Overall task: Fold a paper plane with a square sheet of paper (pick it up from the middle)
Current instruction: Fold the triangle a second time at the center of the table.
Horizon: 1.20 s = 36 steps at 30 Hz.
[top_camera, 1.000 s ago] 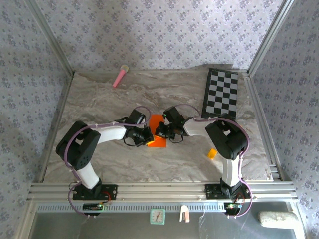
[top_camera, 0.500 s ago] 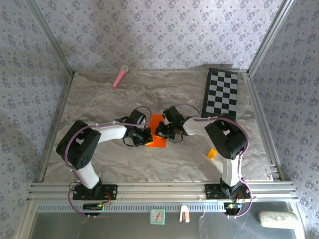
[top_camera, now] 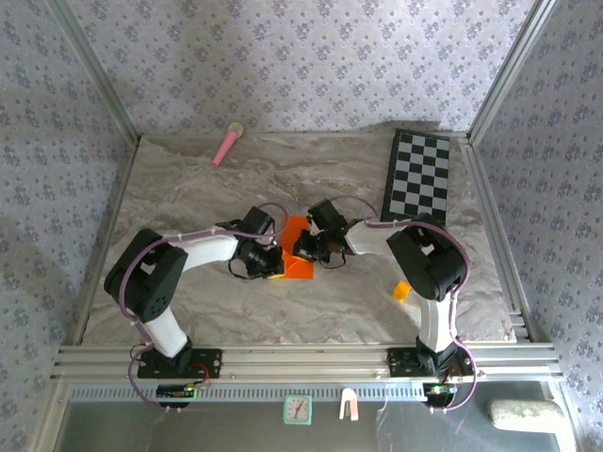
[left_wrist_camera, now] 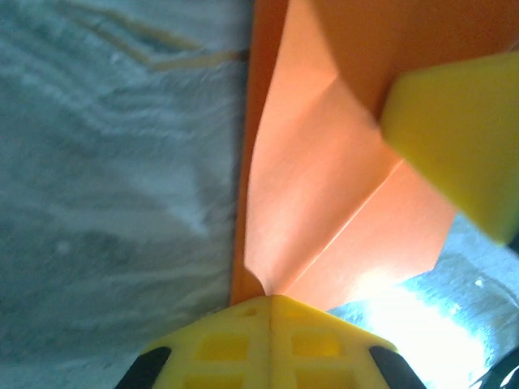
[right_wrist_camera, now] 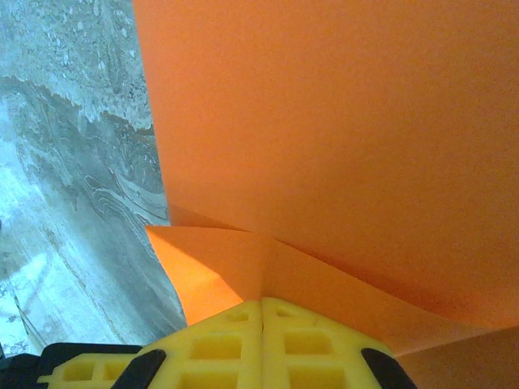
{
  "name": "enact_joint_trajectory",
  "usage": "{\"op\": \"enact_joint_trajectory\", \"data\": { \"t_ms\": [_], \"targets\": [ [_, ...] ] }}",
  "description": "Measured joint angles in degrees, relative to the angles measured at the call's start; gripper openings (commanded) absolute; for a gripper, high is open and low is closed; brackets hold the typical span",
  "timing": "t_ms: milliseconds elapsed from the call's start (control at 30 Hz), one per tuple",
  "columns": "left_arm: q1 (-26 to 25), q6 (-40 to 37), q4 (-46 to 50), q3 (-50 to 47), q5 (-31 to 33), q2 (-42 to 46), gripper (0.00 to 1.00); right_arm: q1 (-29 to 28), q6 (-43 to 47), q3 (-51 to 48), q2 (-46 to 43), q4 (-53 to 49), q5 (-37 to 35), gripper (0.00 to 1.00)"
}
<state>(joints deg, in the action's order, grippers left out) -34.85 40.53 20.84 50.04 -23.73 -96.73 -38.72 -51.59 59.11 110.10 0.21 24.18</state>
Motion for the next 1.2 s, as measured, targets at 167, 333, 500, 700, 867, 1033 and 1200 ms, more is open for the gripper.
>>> {"op": "enact_joint_trajectory", "data": {
  "t_ms": [167,333,500,700,867,1033,1200],
  "targets": [
    [1.18,-0.94,4.68,-0.04,1.27,1.64,0.02,0.02,0.0,0.09,0.07,-0.04,0.09,0.0],
    [1.75,0.66,3.82,-0.11,0.5,5.6,0.03,0.02,0.02,0.13,0.07,-0.02,0.17,0.0],
    [1.73,4.68,-2.8,-0.68,-1.25,6.27,0.03,0.02,0.04,0.31,0.09,-0.11,0.24,0.0],
    [1.46,7.37,-5.62,-0.94,-1.55,2.27,0.01,0.02,0.2,0.33,0.09,-0.07,0.31,0.0],
    [1.36,8.2,-5.6,-1.81,-1.46,0.28,0.0,0.04,0.76,0.33,0.02,0.11,0.48,0.0],
    [1.31,8.66,-5.62,-1.88,-1.53,-0.09,0.0,-0.17,3.04,0.31,-0.74,-0.59,-0.37,0.0],
    [1.2,9.09,-5.64,-1.88,-1.49,-0.09,0.0,-1.92,5.18,0.46,-2.56,-3.87,-3.69,0.0]
  ]
}}
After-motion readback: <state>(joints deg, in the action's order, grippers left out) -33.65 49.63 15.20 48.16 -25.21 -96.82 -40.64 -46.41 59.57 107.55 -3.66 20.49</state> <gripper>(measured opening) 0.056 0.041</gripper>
